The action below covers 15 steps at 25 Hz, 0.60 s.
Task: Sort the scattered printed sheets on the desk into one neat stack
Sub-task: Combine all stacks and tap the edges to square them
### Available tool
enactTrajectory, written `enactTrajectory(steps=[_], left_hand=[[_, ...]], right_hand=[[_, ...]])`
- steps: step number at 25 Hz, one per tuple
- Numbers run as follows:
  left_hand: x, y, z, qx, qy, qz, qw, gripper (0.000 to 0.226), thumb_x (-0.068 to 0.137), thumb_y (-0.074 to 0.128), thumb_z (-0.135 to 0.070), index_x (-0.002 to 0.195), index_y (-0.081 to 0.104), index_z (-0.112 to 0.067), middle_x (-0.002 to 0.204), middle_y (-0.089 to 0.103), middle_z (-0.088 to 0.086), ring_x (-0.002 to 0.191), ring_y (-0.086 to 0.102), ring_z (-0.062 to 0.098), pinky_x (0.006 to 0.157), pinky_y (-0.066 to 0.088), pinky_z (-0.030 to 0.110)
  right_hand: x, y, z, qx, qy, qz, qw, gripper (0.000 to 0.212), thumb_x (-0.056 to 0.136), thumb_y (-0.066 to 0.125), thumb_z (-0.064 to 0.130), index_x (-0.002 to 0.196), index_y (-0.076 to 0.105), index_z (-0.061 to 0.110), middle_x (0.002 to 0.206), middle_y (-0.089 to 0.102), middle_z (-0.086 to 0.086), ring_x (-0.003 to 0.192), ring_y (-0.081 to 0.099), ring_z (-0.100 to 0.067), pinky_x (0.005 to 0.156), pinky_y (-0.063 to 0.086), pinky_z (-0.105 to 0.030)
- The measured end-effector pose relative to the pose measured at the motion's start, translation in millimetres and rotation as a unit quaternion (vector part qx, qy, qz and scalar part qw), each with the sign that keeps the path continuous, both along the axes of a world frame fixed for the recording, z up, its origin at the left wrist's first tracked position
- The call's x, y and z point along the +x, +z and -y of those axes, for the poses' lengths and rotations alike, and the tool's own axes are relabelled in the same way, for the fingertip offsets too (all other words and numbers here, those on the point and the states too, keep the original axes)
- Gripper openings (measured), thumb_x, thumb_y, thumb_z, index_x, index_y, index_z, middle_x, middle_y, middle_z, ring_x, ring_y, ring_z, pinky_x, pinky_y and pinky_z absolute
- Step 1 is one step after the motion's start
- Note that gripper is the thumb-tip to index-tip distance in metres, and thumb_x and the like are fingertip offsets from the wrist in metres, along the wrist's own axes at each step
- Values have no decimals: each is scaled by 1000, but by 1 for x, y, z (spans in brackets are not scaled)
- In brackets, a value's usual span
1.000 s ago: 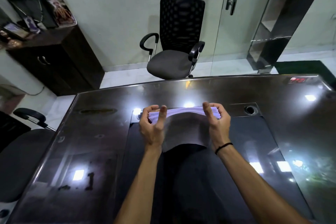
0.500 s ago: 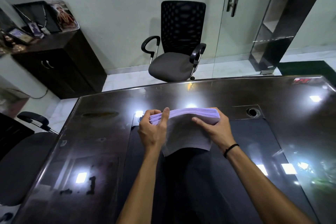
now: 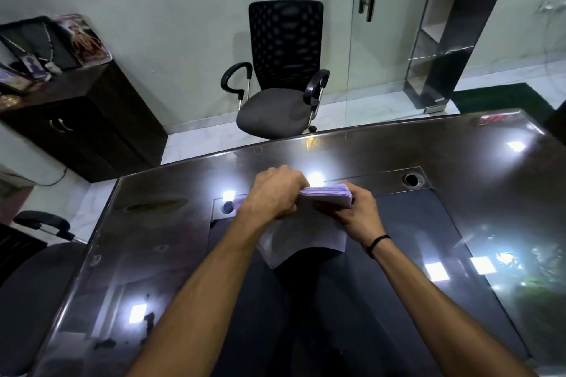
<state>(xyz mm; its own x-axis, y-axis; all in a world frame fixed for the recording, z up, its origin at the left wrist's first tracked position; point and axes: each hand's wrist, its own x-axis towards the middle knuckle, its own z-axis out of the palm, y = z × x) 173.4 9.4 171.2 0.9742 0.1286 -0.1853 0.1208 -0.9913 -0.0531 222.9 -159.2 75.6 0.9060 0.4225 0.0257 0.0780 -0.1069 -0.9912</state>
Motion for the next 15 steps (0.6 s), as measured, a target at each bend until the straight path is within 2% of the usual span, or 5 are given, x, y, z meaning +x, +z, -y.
enactTrajectory(steps=[3,6,11,13,15], left_hand=[[-9,1,-37,-158,61,69,983,27,72,67,-11,92,75,-27,77,71,6,80,71,27,65,54,35],[-33,9,-81,-378,157,138,902,13,76,82,-10,87,78,-17,75,70,3,70,64,16,68,51,32],[-77,-22,-99,-654,327,119,671,46,75,80,-4,118,65,7,113,73,24,104,71,42,93,56,58],[-90,-47,-94,-644,361,153,657,44,75,80,-4,116,66,5,113,73,24,103,72,42,95,55,58],[-95,-65,-81,-572,375,189,705,29,81,79,1,109,70,1,104,77,18,99,73,38,91,57,56]], right_hand=[[12,-16,10,-71,-150,4,986,67,51,93,48,109,63,30,111,64,10,99,59,-9,84,49,-24],[20,-27,21,-98,-196,-118,969,94,52,93,52,129,48,23,124,51,4,110,53,-10,96,46,-28],[20,-7,26,155,102,-343,921,37,87,69,10,122,62,1,121,69,-18,110,67,-32,96,55,-45],[20,-12,21,113,94,-300,942,35,83,74,12,115,67,1,113,73,-15,108,68,-35,94,55,-49],[17,-18,13,16,30,-201,979,29,80,79,18,105,70,7,101,76,-8,97,72,-29,88,58,-48]])
